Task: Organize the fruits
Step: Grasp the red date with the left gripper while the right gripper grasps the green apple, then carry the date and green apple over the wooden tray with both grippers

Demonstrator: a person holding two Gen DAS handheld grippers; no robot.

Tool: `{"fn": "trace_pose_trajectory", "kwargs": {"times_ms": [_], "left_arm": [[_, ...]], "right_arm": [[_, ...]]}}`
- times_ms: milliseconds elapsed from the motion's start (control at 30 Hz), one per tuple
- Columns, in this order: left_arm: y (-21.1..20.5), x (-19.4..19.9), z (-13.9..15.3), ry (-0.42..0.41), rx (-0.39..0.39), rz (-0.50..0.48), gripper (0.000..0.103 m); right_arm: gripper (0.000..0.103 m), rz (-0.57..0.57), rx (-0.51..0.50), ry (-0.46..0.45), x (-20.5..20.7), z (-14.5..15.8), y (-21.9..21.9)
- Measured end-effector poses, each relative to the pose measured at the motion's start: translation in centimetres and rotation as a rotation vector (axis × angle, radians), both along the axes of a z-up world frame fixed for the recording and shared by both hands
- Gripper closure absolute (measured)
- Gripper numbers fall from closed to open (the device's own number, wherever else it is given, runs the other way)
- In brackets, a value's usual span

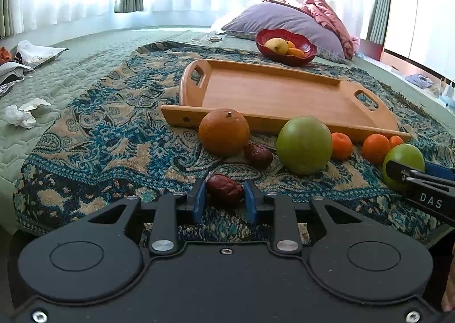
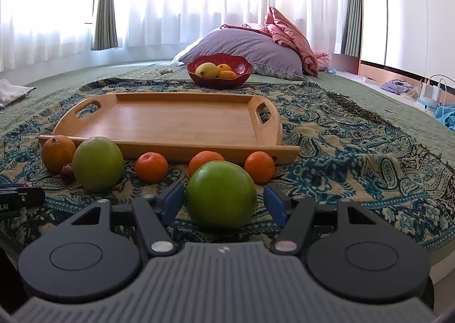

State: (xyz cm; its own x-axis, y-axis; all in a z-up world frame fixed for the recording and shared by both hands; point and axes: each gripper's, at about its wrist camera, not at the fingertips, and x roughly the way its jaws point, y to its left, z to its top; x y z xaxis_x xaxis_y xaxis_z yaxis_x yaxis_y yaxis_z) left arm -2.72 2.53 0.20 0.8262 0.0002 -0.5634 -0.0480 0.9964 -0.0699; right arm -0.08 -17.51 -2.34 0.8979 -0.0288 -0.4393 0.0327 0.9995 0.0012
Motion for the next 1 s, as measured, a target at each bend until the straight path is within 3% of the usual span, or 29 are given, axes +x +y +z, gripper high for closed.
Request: {"fn": "trace_pose_trajectory", "kwargs": {"times_ms": [767,1000], "left_arm": [[-0.2,0.3,0.5,-0.031,0.021,-0.007,0.076],[-0.5,0.2,1.2,-0.054,0.036,-0.025,0.076]], "right_arm": [[0.040,0.005,0.006,0.014,0.5,-1.0,0.2],[0.043,-0.007,0.060,-0.004,0.4,-0.9,-0.5]]}}
